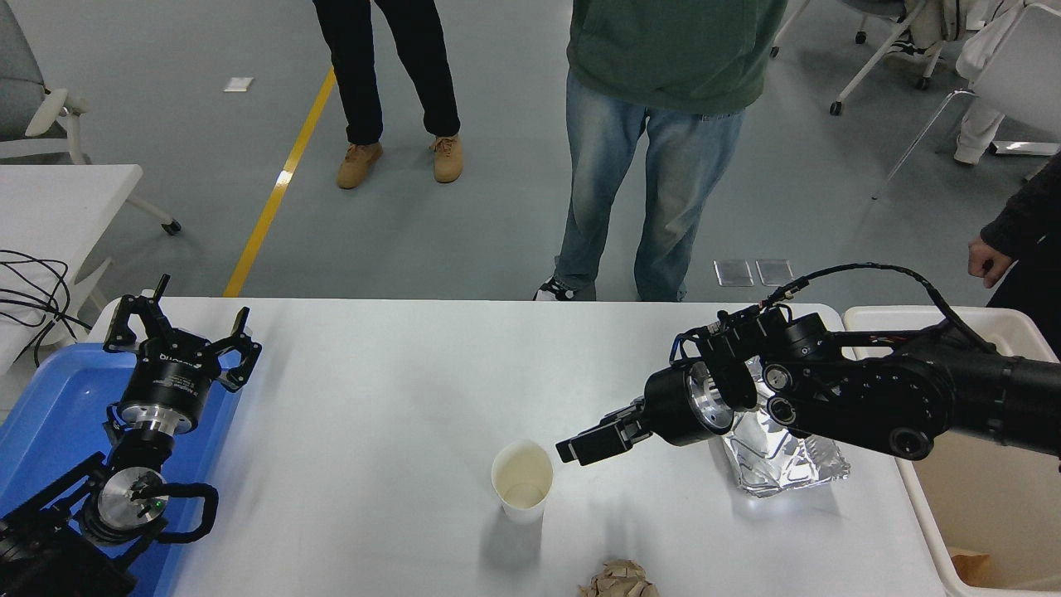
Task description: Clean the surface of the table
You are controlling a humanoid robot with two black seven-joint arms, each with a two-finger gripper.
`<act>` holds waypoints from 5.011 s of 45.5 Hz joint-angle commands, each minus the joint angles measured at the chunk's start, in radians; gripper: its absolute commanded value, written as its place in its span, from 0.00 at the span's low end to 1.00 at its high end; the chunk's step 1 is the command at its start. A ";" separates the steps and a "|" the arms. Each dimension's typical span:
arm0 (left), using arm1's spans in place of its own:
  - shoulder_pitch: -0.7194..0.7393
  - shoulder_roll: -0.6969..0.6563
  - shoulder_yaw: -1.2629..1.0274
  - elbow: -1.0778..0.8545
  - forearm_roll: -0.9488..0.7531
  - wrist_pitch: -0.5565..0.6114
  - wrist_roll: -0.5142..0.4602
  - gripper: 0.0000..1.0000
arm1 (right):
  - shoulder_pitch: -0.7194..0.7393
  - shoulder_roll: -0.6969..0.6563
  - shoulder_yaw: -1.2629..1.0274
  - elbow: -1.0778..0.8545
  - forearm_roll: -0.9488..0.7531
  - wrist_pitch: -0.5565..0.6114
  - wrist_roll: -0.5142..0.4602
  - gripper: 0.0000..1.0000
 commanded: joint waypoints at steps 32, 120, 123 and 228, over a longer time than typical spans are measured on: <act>0.000 0.000 0.000 0.000 0.000 0.000 0.000 0.99 | 0.182 0.074 -0.056 -0.002 0.309 0.015 -0.366 0.99; 0.000 0.000 0.000 0.000 0.000 0.000 0.000 0.99 | 0.076 0.241 -0.220 -0.063 0.625 -0.229 -0.380 0.99; 0.000 0.000 0.000 0.000 0.000 0.000 0.000 0.99 | 0.067 0.243 -0.220 -0.066 0.622 -0.240 -0.380 0.99; 0.000 0.000 0.000 0.000 0.000 0.000 0.000 0.99 | 0.227 0.067 -0.264 0.036 0.455 -0.170 -0.281 0.00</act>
